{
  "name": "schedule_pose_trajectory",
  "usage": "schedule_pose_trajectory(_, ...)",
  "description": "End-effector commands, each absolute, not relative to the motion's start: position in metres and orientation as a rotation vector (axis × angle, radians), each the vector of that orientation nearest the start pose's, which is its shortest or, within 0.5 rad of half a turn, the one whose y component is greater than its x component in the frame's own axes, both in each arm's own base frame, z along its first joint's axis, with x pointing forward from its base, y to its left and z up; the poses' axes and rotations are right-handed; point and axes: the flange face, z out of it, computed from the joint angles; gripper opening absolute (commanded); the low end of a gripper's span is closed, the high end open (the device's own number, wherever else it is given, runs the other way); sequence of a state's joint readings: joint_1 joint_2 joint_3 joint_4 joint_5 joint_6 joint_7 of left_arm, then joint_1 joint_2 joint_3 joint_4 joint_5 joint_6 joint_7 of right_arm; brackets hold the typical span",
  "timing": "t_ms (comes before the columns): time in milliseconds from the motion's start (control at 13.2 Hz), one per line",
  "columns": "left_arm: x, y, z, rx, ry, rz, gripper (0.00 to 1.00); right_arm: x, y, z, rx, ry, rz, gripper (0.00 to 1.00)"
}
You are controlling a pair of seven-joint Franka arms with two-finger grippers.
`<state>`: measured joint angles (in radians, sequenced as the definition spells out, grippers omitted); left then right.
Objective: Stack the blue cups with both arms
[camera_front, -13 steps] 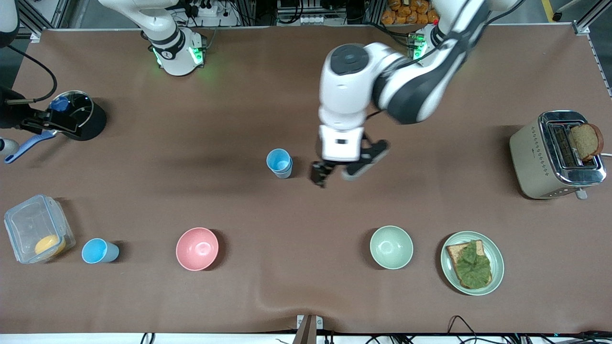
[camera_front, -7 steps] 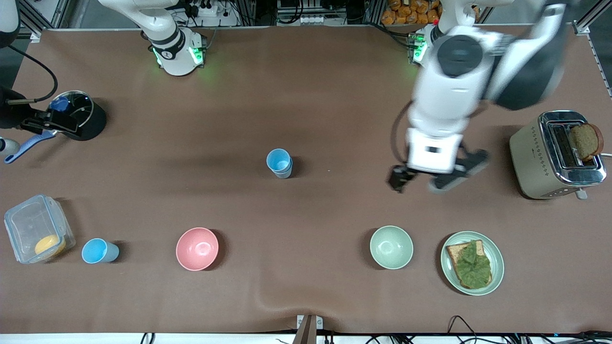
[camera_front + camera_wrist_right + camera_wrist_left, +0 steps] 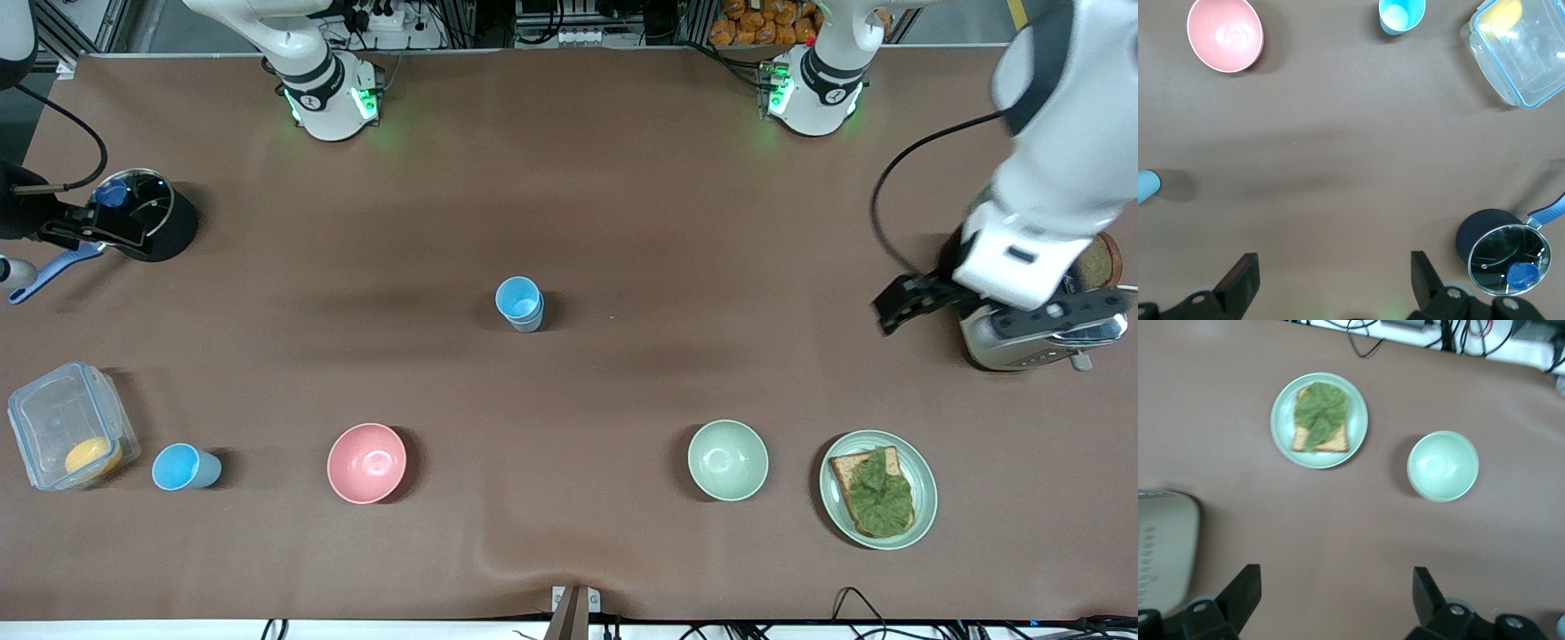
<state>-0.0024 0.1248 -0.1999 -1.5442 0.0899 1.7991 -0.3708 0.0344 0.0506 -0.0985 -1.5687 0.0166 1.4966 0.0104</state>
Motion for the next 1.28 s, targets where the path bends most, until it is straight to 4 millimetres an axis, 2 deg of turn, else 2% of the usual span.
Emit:
schedule_pose_trajectory(0,0.577,-0.081,0.607,-3.102,-0.131,-0.171,1.0,0.558,-0.036,0.59,-3.134,0.111,0.19,1.0)
schedule_pose_trajectory(226,0.567,-0.059,0.618,-3.138,-0.045,-0.122,1.0,0.558,-0.035,0.59,-3.136,0.109,0.19,1.0)
schedule_pose_trajectory(604,0.553,-0.047,0.637,-3.14,-0.021,-0.111,1.0,0.558,-0.036,0.59,-3.134,0.111,0.19,1.0)
schedule_pose_trajectory(830,0.549,-0.035,0.638,-3.155,-0.005,-0.074,1.0,0.558,-0.036,0.59,-3.134,0.111,0.19,1.0)
schedule_pose_trajectory(1208,0.548,-0.039,0.636,-3.159,0.012,-0.049,1.0,0.558,-0.036,0.59,-3.134,0.113,0.19,1.0)
